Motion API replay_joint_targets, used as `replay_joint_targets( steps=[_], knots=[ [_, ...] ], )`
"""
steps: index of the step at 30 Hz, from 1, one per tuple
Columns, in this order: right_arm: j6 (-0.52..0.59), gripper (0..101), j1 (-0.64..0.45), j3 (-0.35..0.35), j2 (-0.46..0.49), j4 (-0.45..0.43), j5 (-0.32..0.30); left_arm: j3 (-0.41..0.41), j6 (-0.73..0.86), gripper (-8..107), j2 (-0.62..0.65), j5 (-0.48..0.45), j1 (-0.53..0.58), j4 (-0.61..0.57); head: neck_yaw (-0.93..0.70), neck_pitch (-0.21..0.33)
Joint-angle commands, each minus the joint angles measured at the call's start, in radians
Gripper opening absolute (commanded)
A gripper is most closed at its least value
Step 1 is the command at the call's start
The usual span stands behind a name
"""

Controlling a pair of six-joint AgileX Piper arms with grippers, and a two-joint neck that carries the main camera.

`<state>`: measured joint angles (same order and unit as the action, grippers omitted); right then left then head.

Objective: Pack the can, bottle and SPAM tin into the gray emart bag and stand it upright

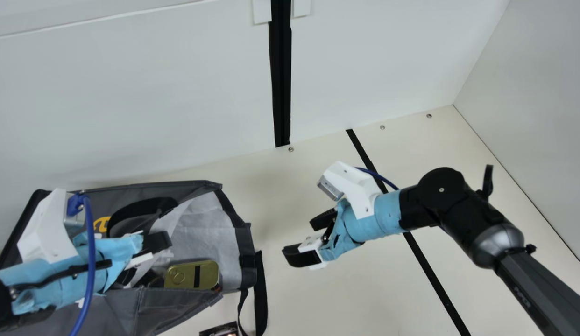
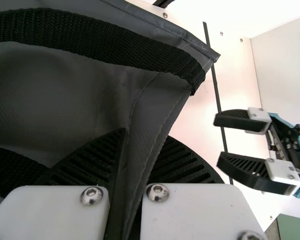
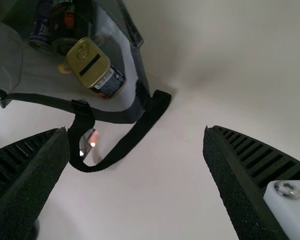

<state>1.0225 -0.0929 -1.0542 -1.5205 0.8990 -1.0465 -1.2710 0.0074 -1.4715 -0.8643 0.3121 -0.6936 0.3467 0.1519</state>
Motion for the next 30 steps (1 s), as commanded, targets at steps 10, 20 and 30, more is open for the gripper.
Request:
replay_joint_targets(
  steps=[10, 20, 30],
  knots=[
    [0.085, 95, 0.054, -0.008, -0.093, 0.08, -0.007, 0.0, 0.0, -8, 0.0, 0.0, 0.0, 0.0, 0.002, 0.023],
    [0.177, 95, 0.09, -0.047, -0.199, 0.162, -0.018, 0.0, 0.0, -8, 0.0, 0.0, 0.0, 0.0, 0.002, 0.023],
    [0.244, 95, 0.13, -0.1, -0.3, 0.215, -0.03, 0.0, 0.0, -8, 0.0, 0.0, 0.0, 0.0, 0.002, 0.023]
  ],
)
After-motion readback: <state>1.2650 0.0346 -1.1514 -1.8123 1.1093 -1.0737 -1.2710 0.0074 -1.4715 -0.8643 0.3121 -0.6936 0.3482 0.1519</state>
